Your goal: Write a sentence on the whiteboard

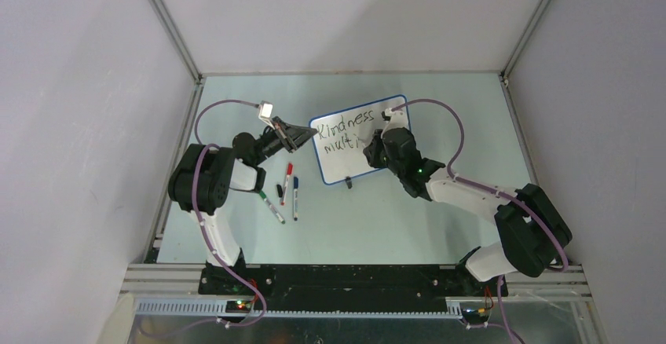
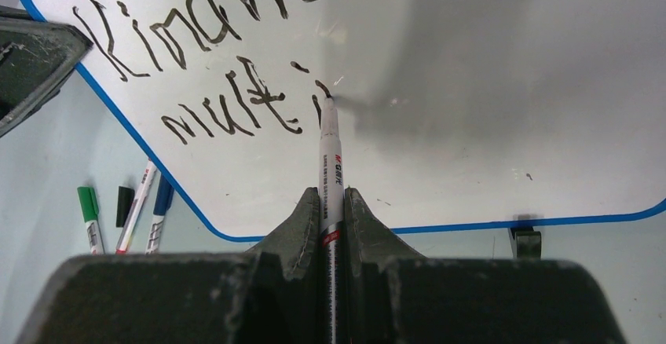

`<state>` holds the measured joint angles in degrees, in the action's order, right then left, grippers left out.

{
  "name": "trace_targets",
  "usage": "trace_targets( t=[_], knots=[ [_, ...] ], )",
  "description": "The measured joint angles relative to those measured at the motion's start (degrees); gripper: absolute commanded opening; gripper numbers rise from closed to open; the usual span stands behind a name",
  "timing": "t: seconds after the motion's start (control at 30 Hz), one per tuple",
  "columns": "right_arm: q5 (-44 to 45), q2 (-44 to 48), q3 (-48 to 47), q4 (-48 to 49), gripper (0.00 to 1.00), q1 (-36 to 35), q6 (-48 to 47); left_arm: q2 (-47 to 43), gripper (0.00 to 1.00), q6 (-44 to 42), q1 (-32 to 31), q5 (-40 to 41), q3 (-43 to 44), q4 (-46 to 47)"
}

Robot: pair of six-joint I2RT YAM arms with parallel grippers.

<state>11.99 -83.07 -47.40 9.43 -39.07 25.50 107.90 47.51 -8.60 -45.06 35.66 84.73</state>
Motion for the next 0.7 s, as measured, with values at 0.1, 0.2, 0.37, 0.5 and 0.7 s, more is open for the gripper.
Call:
trace_targets(
  t=[0.1, 0.2, 0.37, 0.5, 0.7],
  knots=[
    [0.2, 0.0, 0.0, -0.8, 0.0, -0.2, 0.1, 0.0, 0.0, 0.0, 0.0, 0.0, 0.0, 0.0],
    [0.4, 0.0, 0.0, -1.9, 0.0, -0.4, 0.6, 0.0, 0.0, 0.0, 0.0, 0.1, 0.0, 0.0],
    [0.6, 0.0, 0.0, -3.9, 0.0, -0.6, 1.4, 0.0, 0.0, 0.0, 0.0, 0.2, 0.0, 0.0],
    [0.6, 0.0, 0.0, -5.3, 0.0, -0.6, 1.7, 0.0, 0.0, 0.0, 0.0, 0.3, -0.1, 0.0],
    [0.7, 0.0, 0.0, -6.0, 0.0, -0.7, 1.9, 0.0, 0.0, 0.0, 0.0, 0.3, -0.1, 0.0]
  ],
)
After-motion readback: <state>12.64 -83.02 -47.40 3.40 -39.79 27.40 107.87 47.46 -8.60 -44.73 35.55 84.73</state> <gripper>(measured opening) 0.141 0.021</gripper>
